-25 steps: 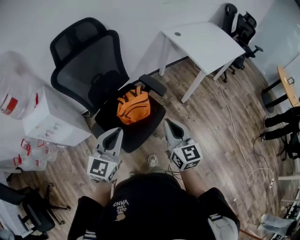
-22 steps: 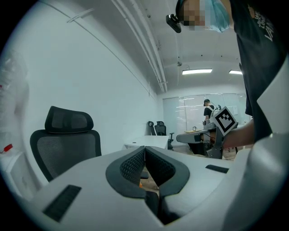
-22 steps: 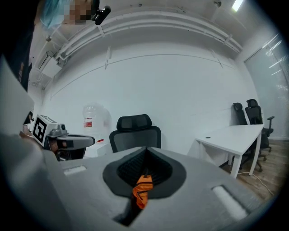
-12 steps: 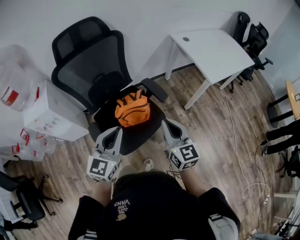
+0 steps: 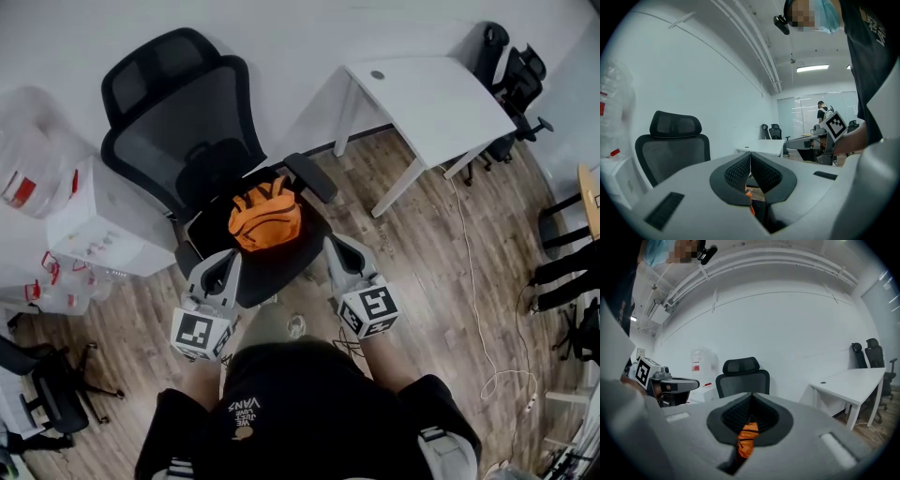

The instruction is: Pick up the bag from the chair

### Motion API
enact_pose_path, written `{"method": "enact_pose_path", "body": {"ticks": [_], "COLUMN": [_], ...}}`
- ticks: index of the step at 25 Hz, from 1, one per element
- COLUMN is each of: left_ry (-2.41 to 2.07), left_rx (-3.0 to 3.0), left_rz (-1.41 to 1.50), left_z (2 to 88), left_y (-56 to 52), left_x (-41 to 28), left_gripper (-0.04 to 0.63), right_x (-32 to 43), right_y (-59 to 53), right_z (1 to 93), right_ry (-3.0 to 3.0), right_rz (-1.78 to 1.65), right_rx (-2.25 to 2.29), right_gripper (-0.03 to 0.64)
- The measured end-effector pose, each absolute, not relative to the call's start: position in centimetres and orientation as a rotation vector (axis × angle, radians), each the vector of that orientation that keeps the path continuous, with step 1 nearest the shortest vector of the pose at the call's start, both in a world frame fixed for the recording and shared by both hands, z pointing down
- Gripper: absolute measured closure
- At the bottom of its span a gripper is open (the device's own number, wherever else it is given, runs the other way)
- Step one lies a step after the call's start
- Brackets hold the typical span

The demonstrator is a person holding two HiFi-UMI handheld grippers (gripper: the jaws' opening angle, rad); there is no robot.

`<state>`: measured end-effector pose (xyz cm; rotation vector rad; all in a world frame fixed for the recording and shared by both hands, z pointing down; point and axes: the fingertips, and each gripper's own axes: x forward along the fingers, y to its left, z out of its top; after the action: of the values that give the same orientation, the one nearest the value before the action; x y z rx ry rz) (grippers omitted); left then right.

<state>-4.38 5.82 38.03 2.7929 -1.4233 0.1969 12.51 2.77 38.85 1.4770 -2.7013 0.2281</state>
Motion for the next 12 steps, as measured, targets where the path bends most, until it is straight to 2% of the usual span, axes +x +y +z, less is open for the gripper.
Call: {"method": "enact_pose_path", "body": {"ticks": [12], "left_ry": [-1.407], "left_rx": [2.795], "left_rz": [0.202], "left_z": [38.1], "left_y": [1.5], "left_x": [-5.3], "left_gripper": [0.592], "right_x": [11.5], "right_y": [-1.4], "right_z": [38.9], "right_ry": [-2.708], "right_rz": [0.246], "right_rx": [1.486], "right_gripper": [0.618]}}
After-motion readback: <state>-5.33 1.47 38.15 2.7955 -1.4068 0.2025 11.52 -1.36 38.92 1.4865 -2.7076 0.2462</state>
